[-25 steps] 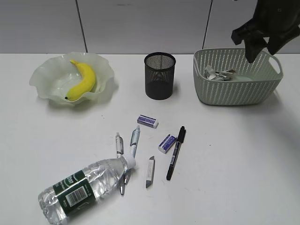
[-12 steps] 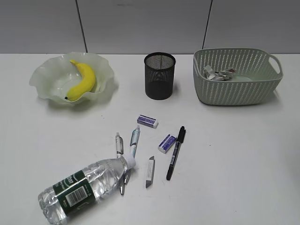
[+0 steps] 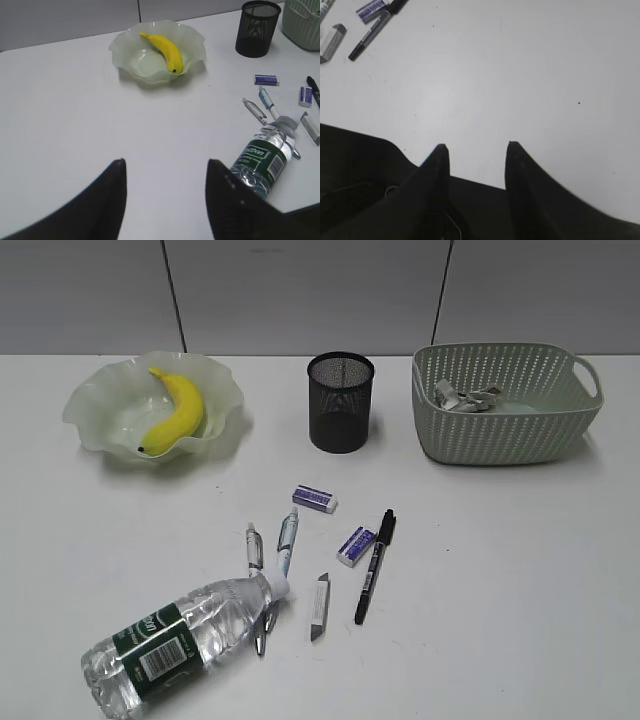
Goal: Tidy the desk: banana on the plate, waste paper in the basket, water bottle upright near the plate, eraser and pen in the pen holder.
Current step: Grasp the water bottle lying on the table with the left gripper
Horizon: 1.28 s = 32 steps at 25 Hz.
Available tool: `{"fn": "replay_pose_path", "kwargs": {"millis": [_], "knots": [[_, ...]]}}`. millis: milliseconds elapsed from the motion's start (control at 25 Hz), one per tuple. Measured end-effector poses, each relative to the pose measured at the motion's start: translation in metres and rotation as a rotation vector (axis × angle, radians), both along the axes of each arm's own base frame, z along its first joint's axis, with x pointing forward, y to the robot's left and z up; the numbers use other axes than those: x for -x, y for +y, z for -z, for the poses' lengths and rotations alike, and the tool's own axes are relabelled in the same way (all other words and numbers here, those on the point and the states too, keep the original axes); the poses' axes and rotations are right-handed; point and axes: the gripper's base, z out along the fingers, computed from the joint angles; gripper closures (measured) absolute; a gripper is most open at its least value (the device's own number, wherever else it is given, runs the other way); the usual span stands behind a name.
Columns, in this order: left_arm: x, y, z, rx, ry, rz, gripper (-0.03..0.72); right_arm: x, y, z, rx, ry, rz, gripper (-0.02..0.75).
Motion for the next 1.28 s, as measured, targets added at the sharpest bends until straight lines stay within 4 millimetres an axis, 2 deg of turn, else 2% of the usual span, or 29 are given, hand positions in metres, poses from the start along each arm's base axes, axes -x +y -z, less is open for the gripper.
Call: {"fn": "replay_pose_path", "kwargs": {"millis": [160, 320, 440, 640, 800, 880, 1040, 1160, 1280], "knots": [[-0.003, -0.001, 0.000, -0.003, 0.018, 0.001, 0.306, 0.029, -0.009, 0.014, -0.045, -0.135, 0.000, 0.432], [-0.011, -0.005, -0.003, 0.007, 0.058, 0.015, 0.306, 0.048, -0.016, 0.012, -0.087, -0.264, -0.001, 0.432], [-0.024, -0.012, -0.016, 0.042, 0.036, 0.040, 0.306, 0.059, -0.020, 0.012, -0.111, -0.335, -0.001, 0.432], [-0.068, -0.037, -0.036, 0.070, 0.046, 0.180, 0.306, 0.063, -0.021, 0.013, -0.118, -0.356, 0.000, 0.432], [-0.119, -0.065, -0.042, 0.041, 0.167, 0.353, 0.306, 0.063, -0.021, 0.013, -0.118, -0.356, 0.000, 0.432], [-0.155, -0.079, -0.034, 0.020, 0.296, 0.405, 0.306, 0.063, -0.021, 0.013, -0.118, -0.356, 0.000, 0.432], [-0.208, -0.106, -0.013, -0.023, 0.528, 0.499, 0.306, 0.063, -0.021, 0.013, -0.118, -0.356, 0.000, 0.433], [-0.236, -0.134, 0.015, -0.100, 0.685, 0.586, 0.293, 0.063, -0.021, 0.013, -0.118, -0.356, 0.000, 0.433], [-0.250, -0.164, 0.046, -0.259, 0.803, 0.627, 0.211, 0.063, -0.021, 0.013, -0.118, -0.356, 0.000, 0.433]]}}
